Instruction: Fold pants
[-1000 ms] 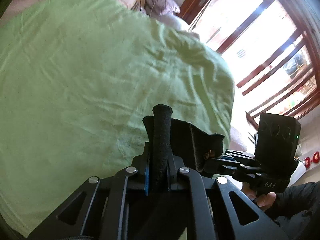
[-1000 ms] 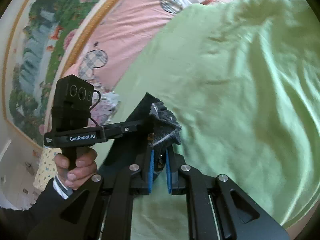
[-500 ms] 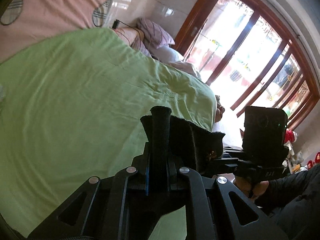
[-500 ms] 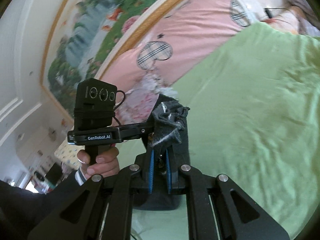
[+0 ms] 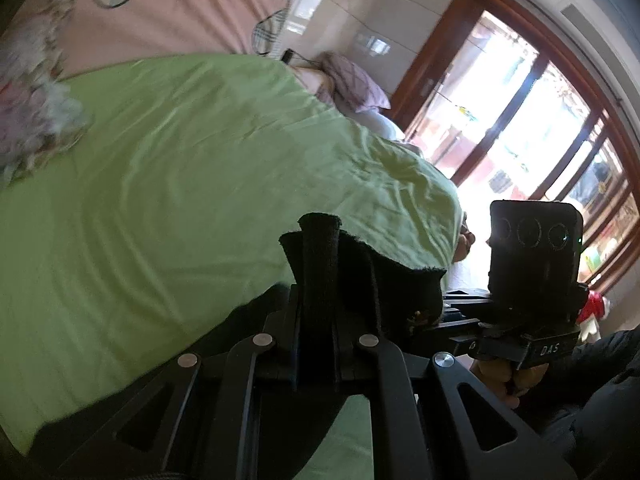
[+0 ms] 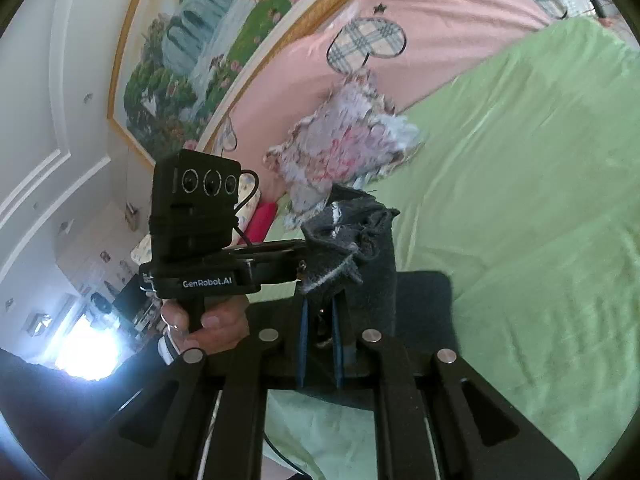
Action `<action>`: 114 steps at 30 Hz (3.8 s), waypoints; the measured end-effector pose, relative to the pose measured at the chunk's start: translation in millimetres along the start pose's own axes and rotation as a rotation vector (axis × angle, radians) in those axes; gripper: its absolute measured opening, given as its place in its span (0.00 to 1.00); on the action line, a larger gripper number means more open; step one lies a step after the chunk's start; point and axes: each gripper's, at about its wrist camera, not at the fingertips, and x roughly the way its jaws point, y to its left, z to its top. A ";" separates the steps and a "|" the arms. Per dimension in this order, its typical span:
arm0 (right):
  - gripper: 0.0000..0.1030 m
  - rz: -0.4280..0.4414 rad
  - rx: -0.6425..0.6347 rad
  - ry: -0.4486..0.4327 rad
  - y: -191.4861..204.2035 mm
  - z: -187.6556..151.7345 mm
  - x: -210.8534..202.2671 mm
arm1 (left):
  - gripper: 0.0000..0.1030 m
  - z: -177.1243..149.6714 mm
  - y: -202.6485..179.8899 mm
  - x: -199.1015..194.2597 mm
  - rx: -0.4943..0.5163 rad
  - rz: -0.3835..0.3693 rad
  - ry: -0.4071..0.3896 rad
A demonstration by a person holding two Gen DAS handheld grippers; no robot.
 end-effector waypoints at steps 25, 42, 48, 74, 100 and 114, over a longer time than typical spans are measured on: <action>0.14 -0.027 -0.080 0.226 12.7 -38.6 96.5 | 0.14 -83.8 62.6 -21.0 -0.164 0.112 -0.022; 0.45 0.051 -0.129 0.340 40.2 -56.2 125.4 | 0.14 -163.4 87.2 -105.0 -0.409 0.316 -0.147; 0.46 0.082 -0.158 0.346 56.7 -52.3 129.5 | 0.30 -188.7 79.7 -137.0 -0.495 0.376 -0.231; 0.51 0.207 -0.309 0.446 133.8 -29.7 229.8 | 0.37 -308.5 84.8 -248.7 -0.914 0.499 -0.551; 0.57 0.218 -0.563 0.753 196.7 -39.0 401.0 | 0.51 -338.8 140.2 -264.7 -1.128 0.528 -0.624; 0.40 0.266 -0.601 0.936 195.5 -65.2 456.8 | 0.53 -330.8 155.6 -257.2 -1.139 0.556 -0.625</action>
